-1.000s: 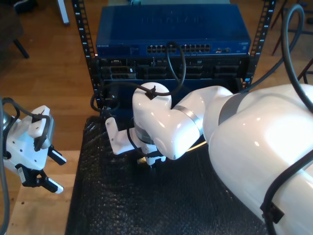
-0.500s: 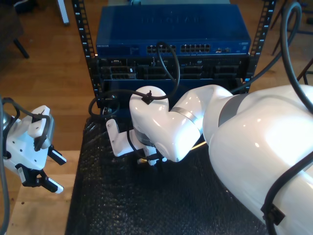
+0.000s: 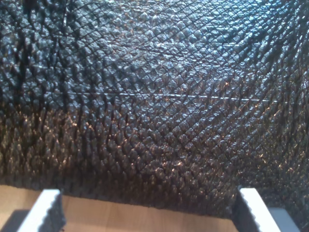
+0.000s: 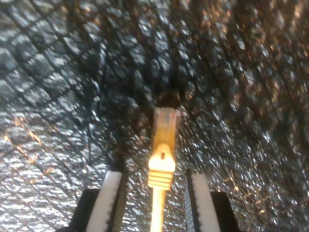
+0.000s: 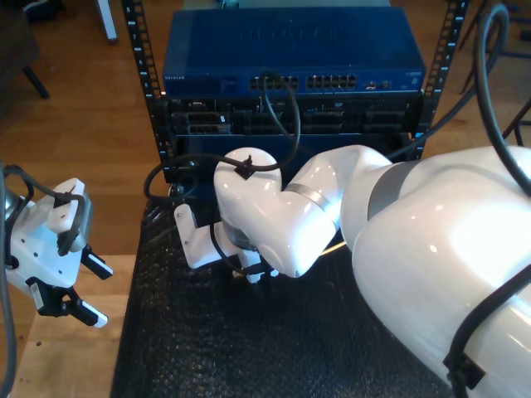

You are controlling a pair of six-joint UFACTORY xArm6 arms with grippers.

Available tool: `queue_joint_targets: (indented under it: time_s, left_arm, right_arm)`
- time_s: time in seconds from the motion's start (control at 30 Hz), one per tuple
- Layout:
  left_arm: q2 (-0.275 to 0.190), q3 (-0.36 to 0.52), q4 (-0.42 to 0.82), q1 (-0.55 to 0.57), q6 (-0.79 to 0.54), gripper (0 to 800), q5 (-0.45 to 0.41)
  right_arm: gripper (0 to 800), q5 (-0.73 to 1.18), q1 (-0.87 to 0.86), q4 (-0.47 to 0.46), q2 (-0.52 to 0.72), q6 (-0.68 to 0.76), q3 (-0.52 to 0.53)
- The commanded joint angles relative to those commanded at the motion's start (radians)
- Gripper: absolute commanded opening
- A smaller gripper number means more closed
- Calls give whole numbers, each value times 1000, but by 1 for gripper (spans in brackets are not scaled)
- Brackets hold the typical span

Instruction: Grab the cable and plug it in

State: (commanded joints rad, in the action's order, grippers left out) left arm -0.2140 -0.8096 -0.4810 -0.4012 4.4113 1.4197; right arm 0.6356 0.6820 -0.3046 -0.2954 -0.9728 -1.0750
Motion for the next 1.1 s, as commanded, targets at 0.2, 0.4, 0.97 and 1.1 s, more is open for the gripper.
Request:
queue_joint_targets:
  time_s: [0.2, 0.4, 0.97, 1.1]
  left_arm:
    - [0, -2, 2, 0, 0, 800, 0]
    - [2, 0, 0, 0, 0, 800, -2]
    - [0, 0, 0, 0, 0, 800, 0]
    - [2, 0, 0, 0, 0, 800, 0]
  right_arm:
    - [315, -2, 3, 0, -5, 0, 0]
    - [305, -2, 3, -2, -9, 0, 0]
    - [234, -2, 3, -3, -9, 6, 0]
    - [239, -2, 3, -5, -11, 6, 0]
